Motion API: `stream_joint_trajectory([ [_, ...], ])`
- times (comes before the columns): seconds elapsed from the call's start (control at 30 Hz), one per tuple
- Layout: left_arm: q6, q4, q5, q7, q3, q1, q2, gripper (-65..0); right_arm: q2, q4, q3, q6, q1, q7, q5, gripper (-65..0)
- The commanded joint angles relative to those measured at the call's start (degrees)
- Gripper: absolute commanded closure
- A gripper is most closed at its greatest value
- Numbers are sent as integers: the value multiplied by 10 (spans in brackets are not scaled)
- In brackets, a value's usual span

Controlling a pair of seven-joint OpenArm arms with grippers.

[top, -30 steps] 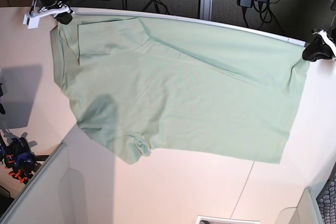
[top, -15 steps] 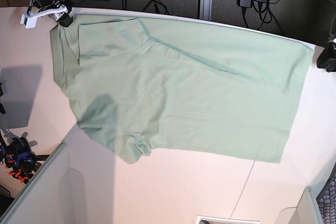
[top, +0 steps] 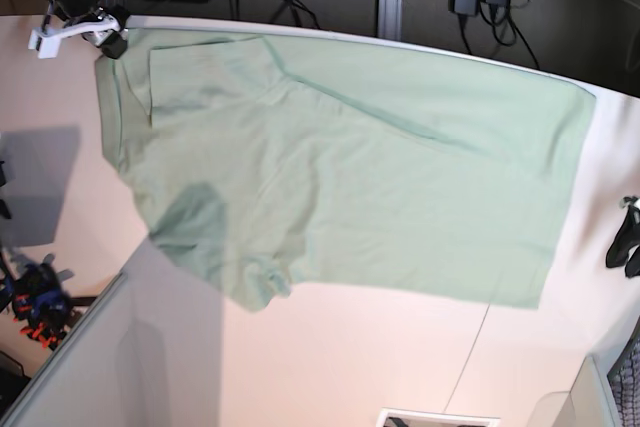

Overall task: Fold the T-shirt properly
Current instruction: 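Move both grippers to the shirt's side edge and grasp it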

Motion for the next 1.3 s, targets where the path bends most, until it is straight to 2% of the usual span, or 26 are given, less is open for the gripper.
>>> stream_joint_trajectory([
  [0.0,9,-22,10,-25,23,-41,-12,-316,11,10,5,2,3,12,7,-315],
  [0.1,26,-147,68,-67,105,-147,3,-316,11,10,5,2,2,11,7,-315],
  [0.2,25,-299,78,-87,154,-245,33,-316,11,10,5,2,2,11,7,-315],
  [0.3,25,-445,82,-92,173,-325,66,-316,11,11,5,2,2,11,7,-315],
  [0.4,25,-539,87,-111,173,-366,89,-316,11,11,5,2,1,9,8,-315],
  [0.53,25,-585,121,-129,173,-379,113,-316,12,11,5,2,1,-4,8,-315],
  [0.73,24,-586,123,-128,173,-379,145,-316,26,12,5,2,-2,-6,9,-315],
  [0.9,25,-586,156,-142,173,-379,163,-310,37,12,6,2,-2,-12,13,-315],
  [0.97,25,-586,157,-146,173,-379,165,-218,41,13,6,2,-2,-12,16,-315],
  [1.07,24,-586,158,-160,173,-379,165,-13,47,26,10,2,-2,-12,16,-315],
  [1.27,-10,-580,172,-169,173,-379,162,0,69,81,57,2,0,-3,19,-315],
])
